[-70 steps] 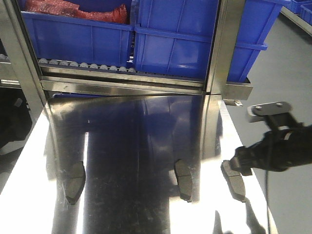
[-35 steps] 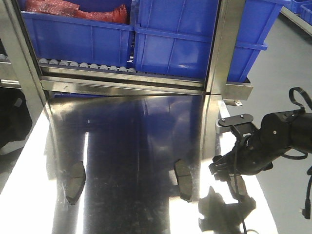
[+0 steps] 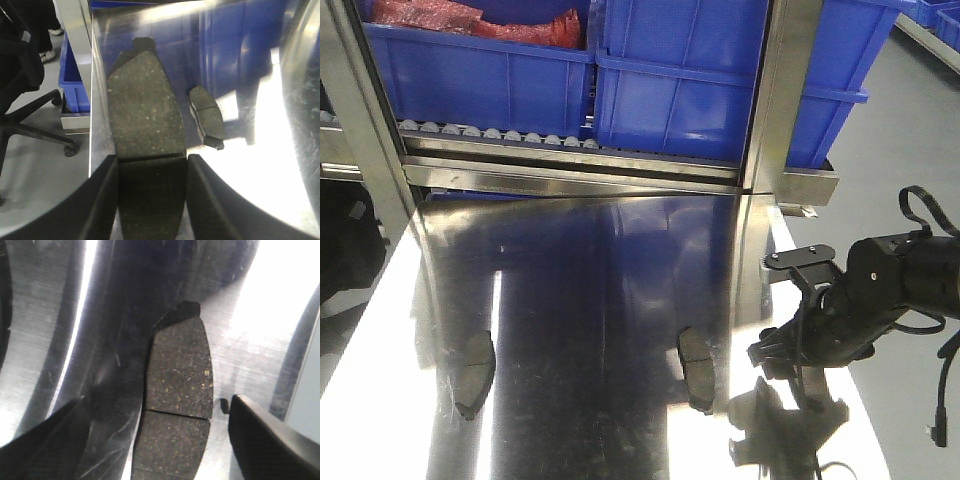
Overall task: Move and align brake pads A on conveyor
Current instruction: 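Move the right gripper down over the outermost pad on its side, then close the right gripper on the brake pad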
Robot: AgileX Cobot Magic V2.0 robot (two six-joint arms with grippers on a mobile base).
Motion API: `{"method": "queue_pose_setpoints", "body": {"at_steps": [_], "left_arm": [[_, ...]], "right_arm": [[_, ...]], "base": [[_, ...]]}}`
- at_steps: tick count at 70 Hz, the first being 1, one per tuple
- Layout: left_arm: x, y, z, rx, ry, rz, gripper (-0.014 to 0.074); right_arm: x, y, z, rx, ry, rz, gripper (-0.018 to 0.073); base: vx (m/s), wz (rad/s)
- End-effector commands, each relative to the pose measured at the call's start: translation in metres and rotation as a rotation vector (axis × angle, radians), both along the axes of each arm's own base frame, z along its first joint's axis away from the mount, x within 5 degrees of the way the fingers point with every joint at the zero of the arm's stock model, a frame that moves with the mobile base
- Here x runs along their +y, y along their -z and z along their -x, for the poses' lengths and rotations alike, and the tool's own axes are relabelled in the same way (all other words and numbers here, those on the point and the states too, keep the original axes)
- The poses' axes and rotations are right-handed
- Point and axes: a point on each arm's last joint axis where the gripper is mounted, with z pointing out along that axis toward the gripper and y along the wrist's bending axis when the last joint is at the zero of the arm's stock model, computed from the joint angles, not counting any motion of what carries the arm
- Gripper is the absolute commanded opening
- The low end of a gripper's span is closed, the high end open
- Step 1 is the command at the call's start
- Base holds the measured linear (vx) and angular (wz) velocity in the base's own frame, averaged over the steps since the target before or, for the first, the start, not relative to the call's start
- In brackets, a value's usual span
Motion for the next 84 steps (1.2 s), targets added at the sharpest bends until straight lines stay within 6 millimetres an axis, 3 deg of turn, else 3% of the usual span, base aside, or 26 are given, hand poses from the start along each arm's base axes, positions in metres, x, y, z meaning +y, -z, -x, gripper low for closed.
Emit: {"method": "queue_pose_setpoints", "body": {"at_steps": [1,27,51,64,84], "left_arm": [[0.0,-0.016,-0.004,-0.106,-0.004,0.018,0.0157],[0.0,-0.016,-0.004,-0.106,-0.004,0.018,0.0157],[0.0,-0.016,-0.004,-0.106,-0.004,0.018,0.0157],[0.0,-0.016,-0.004,-0.106,-0.004,0.018,0.0157],[0.0,-0.016,-0.004,-0.106,-0.004,0.018,0.0157]], "right_arm": [[0.0,-0.018,-0.006,-0.08,-0.003,-0.011,0.0477],[0.0,-0.017,-0.006,-0.079,-0.007,-0.009,0.033],[0.0,-0.016,-0.005,-0.069,-0.007,-0.007,0.0111],[0.0,-0.023,-0.003,-0.085,-0.01,-0.01,0.0099],[-0.002,-0.05,0.003,-0.169,-0.012,-0.029,0.01]], "base": [[0.0,0.0],[0.0,0.0],[0.0,0.0],[0.0,0.0],[0.0,0.0]]}}
